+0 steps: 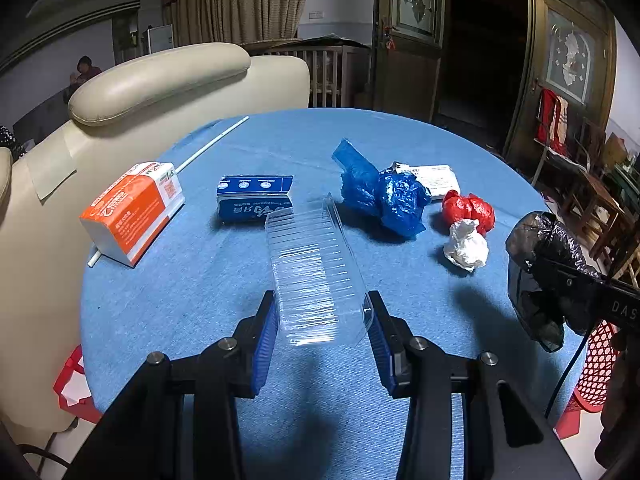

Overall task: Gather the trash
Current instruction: 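Lift the black plastic bag off the table with the right gripper, then drop the black bag into the basket with the right gripper while the left carries the container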

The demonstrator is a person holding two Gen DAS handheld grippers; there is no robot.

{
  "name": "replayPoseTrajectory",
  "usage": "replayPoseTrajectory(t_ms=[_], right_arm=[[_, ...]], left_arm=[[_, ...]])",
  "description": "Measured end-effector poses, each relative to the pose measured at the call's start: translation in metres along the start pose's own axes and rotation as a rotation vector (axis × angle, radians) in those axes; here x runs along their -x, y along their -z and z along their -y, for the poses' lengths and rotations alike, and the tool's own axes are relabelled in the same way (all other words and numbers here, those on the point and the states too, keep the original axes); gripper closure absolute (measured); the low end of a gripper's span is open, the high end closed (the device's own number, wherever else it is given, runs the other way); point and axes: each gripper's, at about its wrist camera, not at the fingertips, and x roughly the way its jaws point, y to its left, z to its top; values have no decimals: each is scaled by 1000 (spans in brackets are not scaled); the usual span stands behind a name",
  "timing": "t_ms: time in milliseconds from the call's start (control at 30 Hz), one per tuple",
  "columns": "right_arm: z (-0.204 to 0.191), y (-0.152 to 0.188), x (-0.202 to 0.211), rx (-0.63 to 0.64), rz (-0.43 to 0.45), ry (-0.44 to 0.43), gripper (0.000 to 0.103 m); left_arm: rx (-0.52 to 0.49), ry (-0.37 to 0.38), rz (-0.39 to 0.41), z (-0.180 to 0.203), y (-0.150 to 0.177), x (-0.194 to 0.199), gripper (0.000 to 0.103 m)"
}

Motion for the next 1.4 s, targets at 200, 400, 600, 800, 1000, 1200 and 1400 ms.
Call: replayPoseTrajectory(t_ms=[200,400,600,800,1000,1200,1400], right_arm=[[3,1,3,-10,7,0,62],[6,3,6,-24,8,0,62],[11,9,7,-40,-1,2,62],[15,14,9,-57,-3,6,62],[21,19,17,-76,4,14,62],[35,30,34,-109,16,44,62],[61,42,50,-168,28,84,62]], left_arm=[[-7,2,2,2,0,1,58],[-12,4,0,3,1,0,58],[-20,8,0,7,2,0,58],[-30,17,4,12,2,2,58],[-42,31,8,17,3,4,58],[-59,55,8,27,4,5,58],[-98,80,9,46,4,6,58]])
